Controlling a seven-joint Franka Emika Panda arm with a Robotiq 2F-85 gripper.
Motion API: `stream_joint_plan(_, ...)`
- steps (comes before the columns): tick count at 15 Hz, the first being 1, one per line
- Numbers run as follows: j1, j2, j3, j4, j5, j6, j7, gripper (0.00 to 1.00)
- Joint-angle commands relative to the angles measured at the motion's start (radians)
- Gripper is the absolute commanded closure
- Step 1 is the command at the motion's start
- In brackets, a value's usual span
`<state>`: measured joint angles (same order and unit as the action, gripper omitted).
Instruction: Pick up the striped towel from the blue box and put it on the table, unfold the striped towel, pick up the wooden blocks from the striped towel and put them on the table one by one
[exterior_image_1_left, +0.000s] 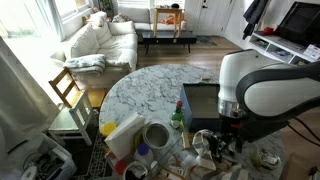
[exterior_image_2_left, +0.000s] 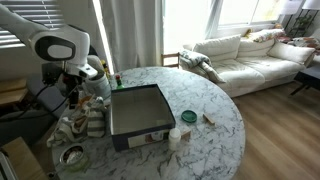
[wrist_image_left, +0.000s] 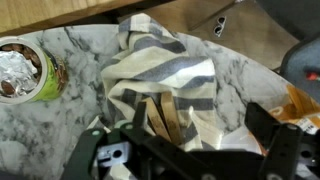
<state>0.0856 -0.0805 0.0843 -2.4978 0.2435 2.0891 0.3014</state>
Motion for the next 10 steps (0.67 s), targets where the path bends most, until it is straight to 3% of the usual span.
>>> stream_joint_plan(1,0.007,0.053,0.011,-0.008,-0.026,-0.024,-0.076,0.00)
stream_joint_plan(10,0.016,0.203,0.016,-0.008,-0.110,0.131,-0.094,0.04)
